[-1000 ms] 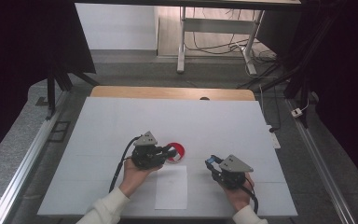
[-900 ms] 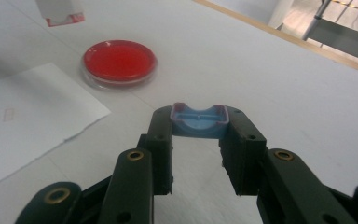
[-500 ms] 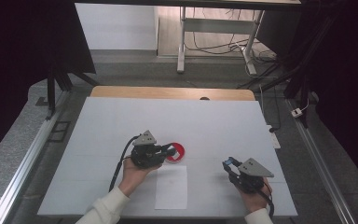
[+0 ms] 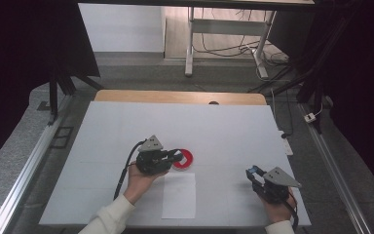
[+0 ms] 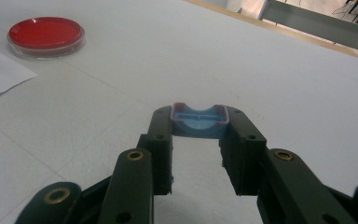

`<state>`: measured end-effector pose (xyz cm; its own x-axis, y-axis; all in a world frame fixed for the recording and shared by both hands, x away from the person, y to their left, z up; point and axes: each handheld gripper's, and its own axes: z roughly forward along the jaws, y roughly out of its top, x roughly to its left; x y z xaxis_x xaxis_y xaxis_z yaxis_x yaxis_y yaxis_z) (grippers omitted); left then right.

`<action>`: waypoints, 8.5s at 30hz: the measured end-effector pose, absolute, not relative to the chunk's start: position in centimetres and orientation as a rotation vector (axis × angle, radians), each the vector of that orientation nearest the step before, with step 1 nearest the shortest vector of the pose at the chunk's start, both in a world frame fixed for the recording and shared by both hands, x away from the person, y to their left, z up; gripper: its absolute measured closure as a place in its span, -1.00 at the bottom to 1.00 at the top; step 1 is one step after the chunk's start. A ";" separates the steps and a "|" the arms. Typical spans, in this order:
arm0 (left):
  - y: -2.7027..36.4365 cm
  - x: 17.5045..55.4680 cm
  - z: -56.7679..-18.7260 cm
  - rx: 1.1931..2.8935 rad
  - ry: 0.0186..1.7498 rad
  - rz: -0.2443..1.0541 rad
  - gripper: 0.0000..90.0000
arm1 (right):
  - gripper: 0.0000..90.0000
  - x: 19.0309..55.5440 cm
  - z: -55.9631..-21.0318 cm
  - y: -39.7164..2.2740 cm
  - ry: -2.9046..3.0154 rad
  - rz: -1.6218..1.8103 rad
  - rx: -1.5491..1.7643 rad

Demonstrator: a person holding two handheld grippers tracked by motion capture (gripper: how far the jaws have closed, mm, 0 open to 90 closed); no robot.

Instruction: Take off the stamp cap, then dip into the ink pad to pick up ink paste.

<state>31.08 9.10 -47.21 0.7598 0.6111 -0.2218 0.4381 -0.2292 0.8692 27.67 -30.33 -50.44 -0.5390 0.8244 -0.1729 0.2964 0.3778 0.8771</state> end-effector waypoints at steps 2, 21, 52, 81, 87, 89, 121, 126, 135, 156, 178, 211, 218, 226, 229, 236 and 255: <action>9.1 31.1 -47.1 1.867 0.802 0.208 0.68 | 0.44 27.7 -50.4 -30.3 2.034 1.101 0.957; 9.3 31.6 -46.8 1.886 0.785 0.283 0.68 | 0.44 27.9 -50.6 -30.1 2.046 1.104 0.947; 8.2 34.5 -48.3 1.982 0.782 0.288 0.68 | 0.44 28.0 -50.7 -30.0 2.052 1.095 0.949; 7.6 34.9 -49.4 2.087 0.791 0.310 0.68 | 0.44 27.8 -50.6 -30.0 2.046 1.099 0.945; 7.5 35.7 -49.9 2.114 0.818 0.295 0.68 | 0.44 27.9 -50.6 -30.0 2.048 1.107 0.943; 7.4 35.9 -49.8 2.120 0.819 0.304 0.68 | 0.44 28.0 -50.6 -30.0 2.050 1.107 0.941; 6.8 37.2 -50.3 2.165 0.840 0.296 0.68 | 0.44 28.0 -50.6 -30.0 2.052 1.100 0.942; 6.7 37.3 -50.4 2.172 0.838 0.301 0.69 | 0.44 28.0 -50.6 -30.0 2.053 1.099 0.941; 6.4 37.1 -50.4 2.183 0.832 0.323 0.69 | 0.44 28.0 -50.6 -30.0 2.053 1.100 0.942; 6.5 37.2 -50.5 2.185 0.830 0.312 0.69 | 0.44 28.0 -50.6 -29.8 2.054 1.102 0.937; 7.6 35.9 -48.6 2.108 0.802 0.280 0.68 | 0.44 28.0 -50.6 -29.9 2.051 1.104 0.942; 6.2 35.9 -49.9 2.201 0.778 0.290 0.68 | 0.44 28.0 -50.6 -29.9 2.054 1.099 0.943; 6.1 36.0 -49.9 2.198 0.786 0.285 0.68 | 0.44 28.0 -50.6 -29.9 2.054 1.100 0.943; 5.9 36.0 -50.1 2.216 0.783 0.288 0.69 | 0.44 28.0 -50.6 -29.9 2.055 1.098 0.943; 6.0 36.0 -50.1 2.217 0.784 0.285 0.69 | 0.44 28.0 -50.6 -29.9 2.055 1.098 0.943; 6.0 36.1 -50.2 2.215 0.782 0.280 0.69 | 0.44 28.1 -50.7 -29.9 2.056 1.101 0.943; 6.1 35.9 -50.3 2.223 0.772 0.296 0.69 | 0.44 28.1 -50.6 -29.9 2.056 1.096 0.942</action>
